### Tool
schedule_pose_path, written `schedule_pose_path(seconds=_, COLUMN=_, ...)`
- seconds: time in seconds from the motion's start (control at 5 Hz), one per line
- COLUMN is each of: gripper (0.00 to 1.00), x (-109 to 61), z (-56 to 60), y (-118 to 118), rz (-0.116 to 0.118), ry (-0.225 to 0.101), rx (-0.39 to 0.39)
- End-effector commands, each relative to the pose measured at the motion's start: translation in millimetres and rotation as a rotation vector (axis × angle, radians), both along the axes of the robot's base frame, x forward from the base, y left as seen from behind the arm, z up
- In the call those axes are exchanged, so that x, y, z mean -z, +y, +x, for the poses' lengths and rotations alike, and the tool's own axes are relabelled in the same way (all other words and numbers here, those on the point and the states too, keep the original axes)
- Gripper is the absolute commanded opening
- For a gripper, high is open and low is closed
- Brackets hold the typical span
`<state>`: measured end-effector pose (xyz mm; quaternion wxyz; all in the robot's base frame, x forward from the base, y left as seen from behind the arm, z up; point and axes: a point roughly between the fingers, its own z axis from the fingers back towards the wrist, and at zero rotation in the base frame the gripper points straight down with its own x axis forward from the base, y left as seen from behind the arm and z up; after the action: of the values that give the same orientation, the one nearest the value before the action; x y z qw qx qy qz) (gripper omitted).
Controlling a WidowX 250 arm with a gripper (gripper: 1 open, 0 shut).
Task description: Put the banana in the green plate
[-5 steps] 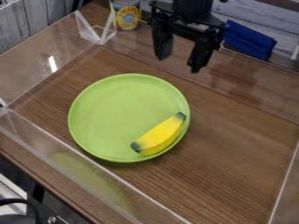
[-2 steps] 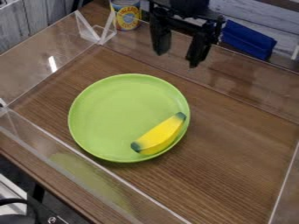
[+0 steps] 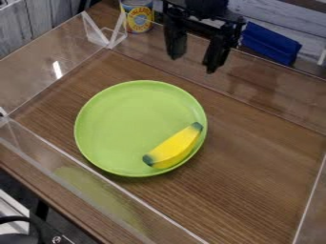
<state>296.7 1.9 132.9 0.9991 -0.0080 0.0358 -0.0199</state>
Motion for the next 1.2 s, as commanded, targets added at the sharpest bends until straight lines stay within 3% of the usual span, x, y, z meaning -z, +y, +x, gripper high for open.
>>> schedule_pose_path(seconds=0.0, gripper=1.00, x=-18.6, z=4.3, y=4.5, rz=-0.003, ry=-0.067, rx=-0.004)
schedule_pose_path(seconds=1.0, gripper=1.00, x=-17.0, z=2.1, y=3.2, rz=-0.008, ry=-0.054, rx=-0.003)
